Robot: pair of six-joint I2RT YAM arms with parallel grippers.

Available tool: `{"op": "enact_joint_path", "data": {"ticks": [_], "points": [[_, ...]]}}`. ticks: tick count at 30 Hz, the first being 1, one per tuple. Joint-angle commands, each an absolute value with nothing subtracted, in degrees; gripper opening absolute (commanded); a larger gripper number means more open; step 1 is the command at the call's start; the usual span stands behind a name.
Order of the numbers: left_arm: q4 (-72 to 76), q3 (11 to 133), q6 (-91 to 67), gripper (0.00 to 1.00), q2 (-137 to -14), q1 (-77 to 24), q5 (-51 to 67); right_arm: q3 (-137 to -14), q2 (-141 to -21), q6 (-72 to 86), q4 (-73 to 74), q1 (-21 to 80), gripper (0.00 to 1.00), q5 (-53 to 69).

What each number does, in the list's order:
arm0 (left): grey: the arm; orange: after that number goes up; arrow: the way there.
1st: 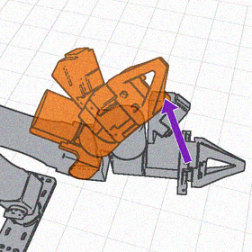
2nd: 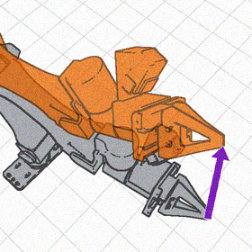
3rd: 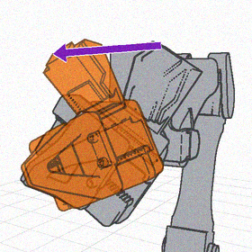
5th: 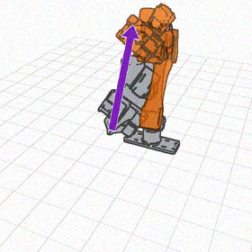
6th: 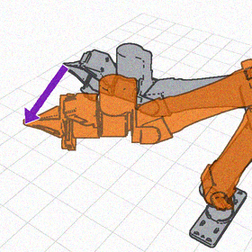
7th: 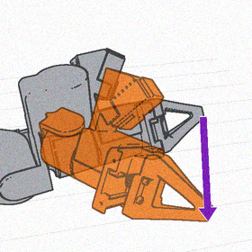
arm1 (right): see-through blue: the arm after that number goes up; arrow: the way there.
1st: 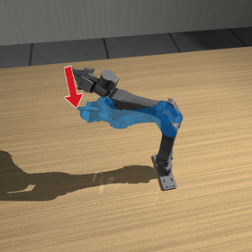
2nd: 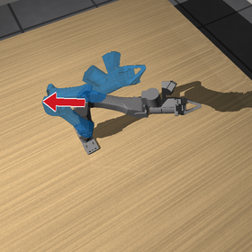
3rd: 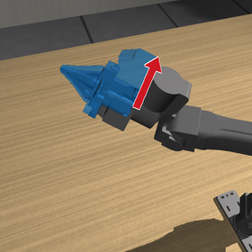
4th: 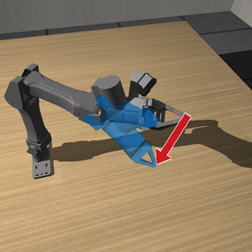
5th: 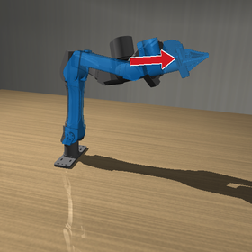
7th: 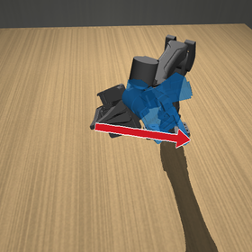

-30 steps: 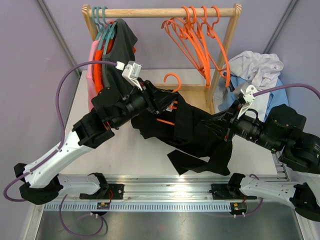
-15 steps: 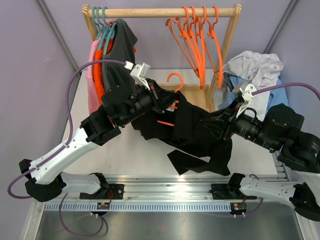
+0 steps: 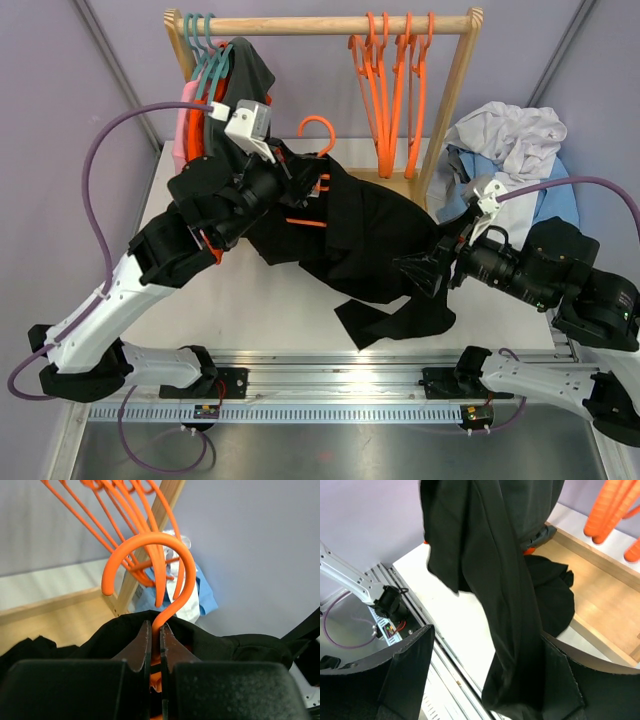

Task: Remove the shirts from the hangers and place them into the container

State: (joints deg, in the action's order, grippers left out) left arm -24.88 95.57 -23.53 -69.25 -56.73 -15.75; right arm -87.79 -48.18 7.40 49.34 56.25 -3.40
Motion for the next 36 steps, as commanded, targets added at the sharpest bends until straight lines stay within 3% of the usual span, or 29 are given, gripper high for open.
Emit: {"op": "enact_joint_path", "data": {"ticks": [1,3,6,7,9,10,14,26,31,36], "points": [[-23.11,100.98,-21.01,0.0,-68.91,-56.78,-18.37,-85.44,-47.11,7.65,49.13,56.51,0.78,-3.61],[-23.64,102.21,-20.74,0.0,-68.91,-56.78,-18.98,-84.55,-46.24,7.91,48.96,56.51,0.74,-3.69],[-24.26,103.62,-20.65,0.0,-69.35,-56.78,-18.9,-83.32,-45.36,8.35,48.96,56.51,0.54,-3.78],[-24.34,103.88,-20.74,0.0,-69.61,-56.78,-18.72,-82.97,-45.18,8.26,48.96,56.51,0.39,-3.87],[-24.35,104.15,-20.92,0.0,-69.61,-56.78,-18.11,-82.79,-44.65,8.61,49.04,56.51,0.19,-4.74],[-24.61,104.59,-20.66,0.0,-69.52,-56.78,-18.37,-82.97,-44.56,8.7,49.39,56.51,0.0,-5.27],[-26.28,105.03,-19.34,0.0,-69.17,-56.78,-21.18,-84.46,-43.25,8.79,51.85,56.51,0.0,-9.13],[-26.54,101.87,-17.05,0.0,-64.87,-56.78,-27.51,-82.53,-28.3,12.13,46.84,56.51,0.0,-47.09],[-25.84,101.16,-17.05,0.0,-64.07,-56.78,-27.86,-83.58,-31.89,14.58,51.67,56.51,0.0,-52.54],[-25.67,100.37,-17.23,0.0,-63.11,-56.78,-27.86,-84.99,-37.26,19.24,58.96,56.51,0.0,-68.01]]}}
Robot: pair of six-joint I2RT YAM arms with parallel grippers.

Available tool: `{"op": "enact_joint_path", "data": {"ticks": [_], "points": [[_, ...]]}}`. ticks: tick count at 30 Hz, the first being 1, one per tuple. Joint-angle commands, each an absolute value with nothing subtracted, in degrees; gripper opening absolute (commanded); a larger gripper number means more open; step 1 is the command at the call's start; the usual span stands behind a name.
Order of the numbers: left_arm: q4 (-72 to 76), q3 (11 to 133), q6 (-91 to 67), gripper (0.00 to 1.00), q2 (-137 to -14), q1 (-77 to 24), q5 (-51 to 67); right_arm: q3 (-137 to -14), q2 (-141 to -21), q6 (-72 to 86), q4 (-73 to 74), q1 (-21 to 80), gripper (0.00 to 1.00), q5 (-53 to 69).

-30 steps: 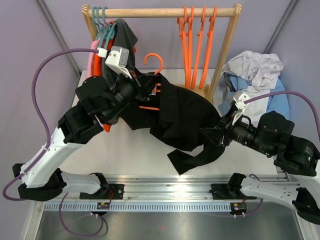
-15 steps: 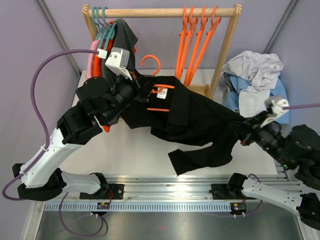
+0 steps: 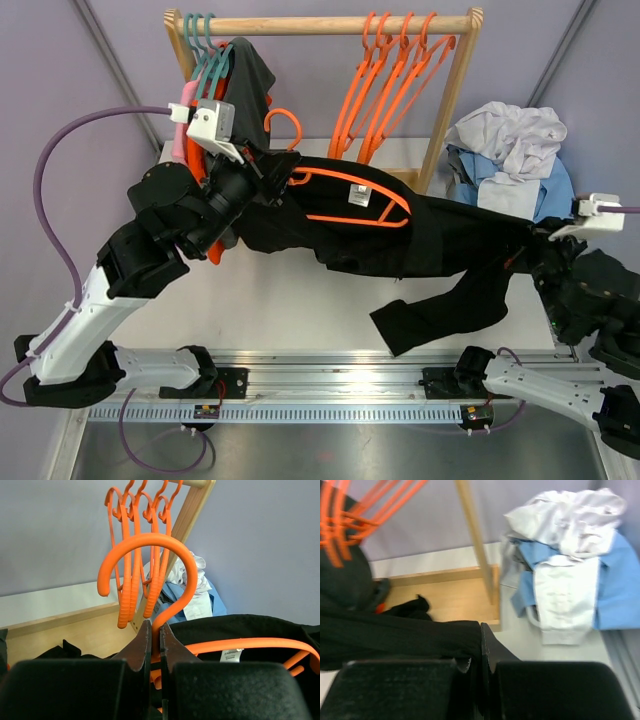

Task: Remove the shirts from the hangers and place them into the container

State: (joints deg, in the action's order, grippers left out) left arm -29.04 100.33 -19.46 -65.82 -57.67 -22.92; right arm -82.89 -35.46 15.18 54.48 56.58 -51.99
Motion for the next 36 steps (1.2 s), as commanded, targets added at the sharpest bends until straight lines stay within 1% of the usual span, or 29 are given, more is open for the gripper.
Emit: {"op": "enact_joint_path", "data": {"ticks": [1,5,10,12,13,14,16,17,18,19,22,26,28,31,32,33,36], "points": [[-25.66,99.94,-17.14,0.0,-62.58,-56.78,-27.95,-85.25,-37.7,21.68,60.11,56.51,0.0,-69.94],[-25.22,99.14,-17.14,0.0,-61.7,-56.78,-28.39,-85.52,-39.55,24.6,63.1,56.51,0.0,-76.97],[-25.05,98.61,-17.58,0.0,-61.17,-56.78,-27.86,-85.87,-42.36,25.83,65.21,56.51,0.0,-76.82],[-24.96,98.18,-18.01,0.0,-61.0,-56.78,-27.08,-85.35,-43.5,24.19,63.91,56.43,0.0,-72.53],[-24.79,98.0,-18.37,0.0,-61.0,-56.78,-26.64,-84.38,-43.24,21.82,61.37,56.51,0.0,-67.03],[-24.61,97.3,-18.72,0.0,-60.91,-56.69,-26.2,-83.16,-43.07,19.19,55.78,56.51,0.0,-62.8],[-23.56,96.25,-20.65,0.0,-60.64,-56.78,-23.3,-79.81,-43.06,15.03,52.66,56.51,0.0,-54.71],[-22.68,95.72,-22.48,0.0,-60.64,-56.86,-21.99,-79.11,-44.37,14.16,51.78,56.51,0.0,-46.14],[-22.41,94.67,-23.54,0.0,-60.82,-56.78,-18.75,-79.1,-45.52,12.93,51.94,56.51,0.0,-42.23],[-22.15,94.22,-24.51,0.0,-60.99,-57.04,-17.15,-79.19,-48.05,12.4,52.29,56.51,0.0,-35.4],[-20.57,92.46,-26.72,0.0,-61.7,-58.53,-14.15,-79.28,-52.8,10.46,53.26,56.43,0.0,-25.0],[-14.7,88.52,-30.39,0.0,-60.56,-60.82,-9.94,-79.02,-56.16,9.84,53.97,56.51,0.0,-23.11],[-10.13,83.53,-32.68,0.0,-59.42,-60.91,-4.94,-78.58,-56.25,9.67,53.35,56.43,0.0,-23.47],[-2.83,79.64,-37.34,0.0,-57.4,-60.91,-0.36,-78.05,-55.11,9.41,52.47,56.51,0.0,-24.78],[2.67,76.06,-39.79,0.0,-55.83,-61.0,2.08,-77.79,-54.85,9.58,52.21,56.43,0.0,-25.31],[4.81,74.72,-40.95,0.0,-55.29,-61.0,4.72,-77.61,-54.58,9.75,52.12,56.51,0.0,-25.83],[10.45,70.23,-44.12,0.0,-53.27,-61.0,7.46,-77.43,-54.23,10.37,52.73,56.43,0.0,-26.28]]}}
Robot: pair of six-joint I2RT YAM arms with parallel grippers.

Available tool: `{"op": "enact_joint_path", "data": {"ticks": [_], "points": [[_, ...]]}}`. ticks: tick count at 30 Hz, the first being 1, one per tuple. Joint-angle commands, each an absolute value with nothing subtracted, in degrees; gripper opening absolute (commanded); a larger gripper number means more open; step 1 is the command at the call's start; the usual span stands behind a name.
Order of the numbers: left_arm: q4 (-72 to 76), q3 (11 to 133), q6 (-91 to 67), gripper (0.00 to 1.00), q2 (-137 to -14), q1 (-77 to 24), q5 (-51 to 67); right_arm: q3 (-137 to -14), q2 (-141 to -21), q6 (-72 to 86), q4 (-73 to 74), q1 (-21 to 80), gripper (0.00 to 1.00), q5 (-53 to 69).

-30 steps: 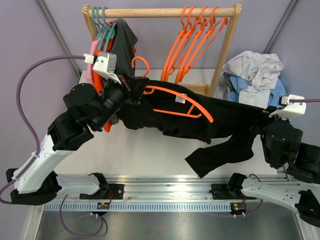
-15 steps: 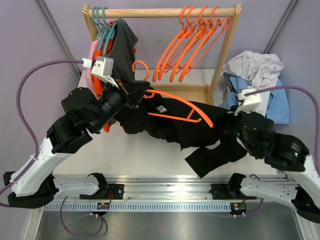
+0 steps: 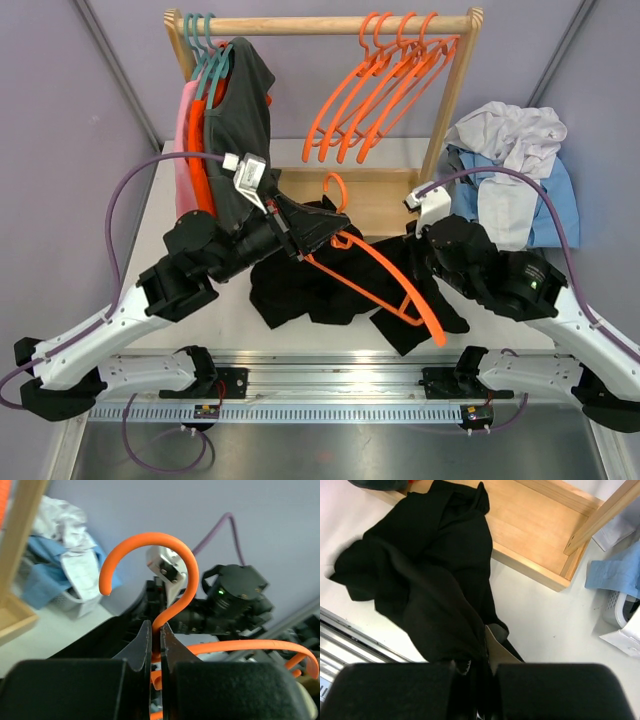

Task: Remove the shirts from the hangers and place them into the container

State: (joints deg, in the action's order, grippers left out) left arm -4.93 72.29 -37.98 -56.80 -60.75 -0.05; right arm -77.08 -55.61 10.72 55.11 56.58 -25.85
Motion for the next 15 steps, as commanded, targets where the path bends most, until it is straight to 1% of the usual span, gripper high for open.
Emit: {"op": "enact_joint_path", "data": {"ticks": [1,2,3,4,5,7,8,9,10,12,15], "points": [[10.81,69.62,-44.56,0.0,-53.09,-61.0,7.56,-77.52,-54.4,10.46,53.08,56.43,0.05,-26.54],[10.9,69.17,-45.08,0.0,-52.91,-61.0,7.56,-77.69,-54.58,10.63,53.87,56.51,0.15,-26.72],[10.81,68.13,-45.09,0.0,-52.65,-61.0,7.56,-77.87,-54.67,10.9,54.14,56.43,0.43,-26.98],[10.72,67.85,-45.09,0.0,-52.65,-61.0,7.65,-78.13,-54.75,11.16,54.58,56.51,0.57,-28.46],[9.85,67.5,-44.48,0.0,-52.65,-61.0,7.65,-79.35,-54.67,11.6,55.54,56.43,0.69,-29.69],[7.31,67.41,-43.16,0.0,-53.78,-61.0,7.56,-81.03,-53.62,12.22,56.51,56.43,0.85,-32.59],[4.16,67.5,-41.5,0.0,-54.31,-61.0,7.99,-83.21,-52.92,11.87,56.95,56.51,0.91,-32.87],[2.74,67.67,-40.35,0.0,-54.84,-61.0,8.61,-84.45,-52.04,11.52,56.87,56.51,0.91,-32.78],[0.98,67.76,-39.3,0.0,-56.24,-61.08,8.79,-85.68,-50.55,11.17,56.87,56.51,0.99,-32.44],[-3.85,67.5,-35.7,0.0,-57.47,-61.17,9.75,-89.72,-49.49,10.02,57.13,56.51,0.99,-31.03],[-8.95,66.53,-31.39,0.0,-59.32,-61.52,8.09,-94.3,-49.22,9.32,58.62,56.51,0.99,-27.96]]}}
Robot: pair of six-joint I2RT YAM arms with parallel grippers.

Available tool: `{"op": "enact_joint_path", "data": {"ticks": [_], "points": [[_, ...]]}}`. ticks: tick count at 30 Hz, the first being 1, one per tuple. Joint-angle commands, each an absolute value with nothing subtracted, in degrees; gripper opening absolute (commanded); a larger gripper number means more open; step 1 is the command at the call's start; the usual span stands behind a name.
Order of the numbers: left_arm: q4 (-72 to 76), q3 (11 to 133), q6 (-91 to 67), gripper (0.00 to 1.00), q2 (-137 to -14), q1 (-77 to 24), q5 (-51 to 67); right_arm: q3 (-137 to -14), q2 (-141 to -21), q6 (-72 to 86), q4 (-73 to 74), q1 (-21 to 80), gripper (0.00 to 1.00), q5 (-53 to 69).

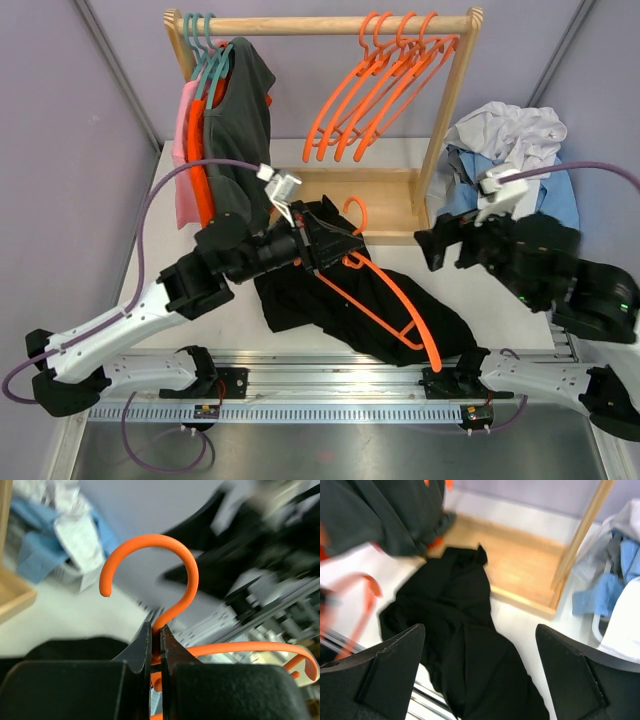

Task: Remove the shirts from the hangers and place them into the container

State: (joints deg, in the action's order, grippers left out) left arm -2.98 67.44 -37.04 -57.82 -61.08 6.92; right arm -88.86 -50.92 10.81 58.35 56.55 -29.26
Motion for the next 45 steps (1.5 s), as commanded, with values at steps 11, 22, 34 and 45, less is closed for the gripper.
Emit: {"op": "enact_joint_path", "data": {"ticks": [11,22,34,45], "points": [[-17.14,68.99,-21.54,0.0,-61.43,-61.44,-1.22,-93.52,-48.87,12.56,56.17,56.51,1.0,-11.44],[-14.94,72.42,-18.9,0.0,-65.65,-61.52,-4.22,-79.47,-48.25,23.72,49.48,56.51,0.99,6.59],[-15.91,75.32,-17.14,0.0,-65.48,-61.44,-5.89,-72.6,-47.37,27.33,51.68,56.43,0.56,10.02],[-15.38,76.91,-18.1,0.91,-61.98,-61.7,-4.31,-82.15,-47.02,22.69,58.18,56.51,0.0,-0.95]]}}
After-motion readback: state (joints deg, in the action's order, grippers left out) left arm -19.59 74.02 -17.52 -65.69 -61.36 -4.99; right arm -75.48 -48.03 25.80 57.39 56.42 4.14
